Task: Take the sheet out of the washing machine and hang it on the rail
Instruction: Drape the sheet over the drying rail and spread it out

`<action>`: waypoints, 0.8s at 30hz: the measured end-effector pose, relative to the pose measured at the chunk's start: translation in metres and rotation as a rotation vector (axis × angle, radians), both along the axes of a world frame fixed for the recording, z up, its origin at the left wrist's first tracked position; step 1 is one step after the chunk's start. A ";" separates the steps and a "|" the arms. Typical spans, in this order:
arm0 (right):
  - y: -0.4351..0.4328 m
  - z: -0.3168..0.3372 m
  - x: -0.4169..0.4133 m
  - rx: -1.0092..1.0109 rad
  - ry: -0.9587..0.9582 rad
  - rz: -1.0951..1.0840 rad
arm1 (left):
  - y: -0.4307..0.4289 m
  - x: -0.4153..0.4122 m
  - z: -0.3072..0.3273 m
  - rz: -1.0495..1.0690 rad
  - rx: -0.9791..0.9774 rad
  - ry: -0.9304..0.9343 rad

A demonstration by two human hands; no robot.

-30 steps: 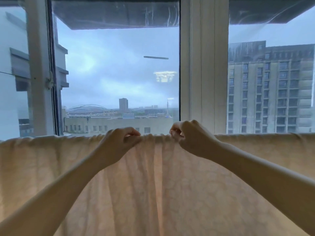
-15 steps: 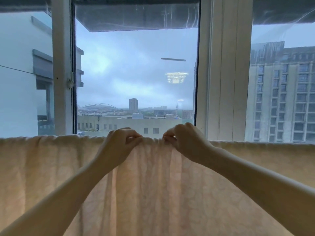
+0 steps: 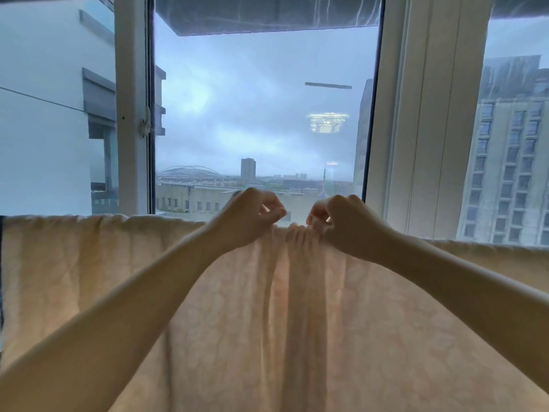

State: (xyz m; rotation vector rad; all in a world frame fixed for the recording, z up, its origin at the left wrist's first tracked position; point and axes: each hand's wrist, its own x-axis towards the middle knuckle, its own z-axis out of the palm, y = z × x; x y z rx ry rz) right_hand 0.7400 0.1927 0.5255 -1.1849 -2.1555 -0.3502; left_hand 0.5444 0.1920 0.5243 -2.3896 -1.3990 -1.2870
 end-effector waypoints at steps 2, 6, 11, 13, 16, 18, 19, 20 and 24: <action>-0.001 -0.001 -0.010 -0.056 0.002 0.045 | 0.003 -0.030 -0.003 0.012 -0.094 0.116; -0.005 -0.002 -0.041 -0.081 -0.040 0.082 | 0.009 -0.092 -0.013 0.013 -0.174 0.209; 0.002 -0.006 -0.083 0.008 -0.068 0.016 | 0.009 -0.155 -0.017 0.034 -0.103 0.200; 0.002 -0.008 -0.097 0.045 -0.060 -0.019 | 0.010 -0.173 -0.017 0.018 -0.051 0.204; -0.002 -0.013 -0.117 0.079 -0.058 -0.100 | 0.016 -0.187 -0.017 -0.018 0.057 0.175; -0.007 -0.014 -0.133 0.087 -0.064 -0.166 | 0.021 -0.191 -0.018 -0.021 0.121 0.123; -0.009 -0.013 -0.141 0.100 -0.046 -0.191 | 0.022 -0.193 -0.019 -0.016 0.151 0.080; -0.010 -0.011 -0.149 0.127 -0.002 -0.208 | 0.024 -0.195 -0.019 -0.011 0.188 0.024; -0.009 -0.002 -0.175 0.230 0.175 -0.196 | 0.028 -0.218 -0.013 -0.016 0.281 -0.073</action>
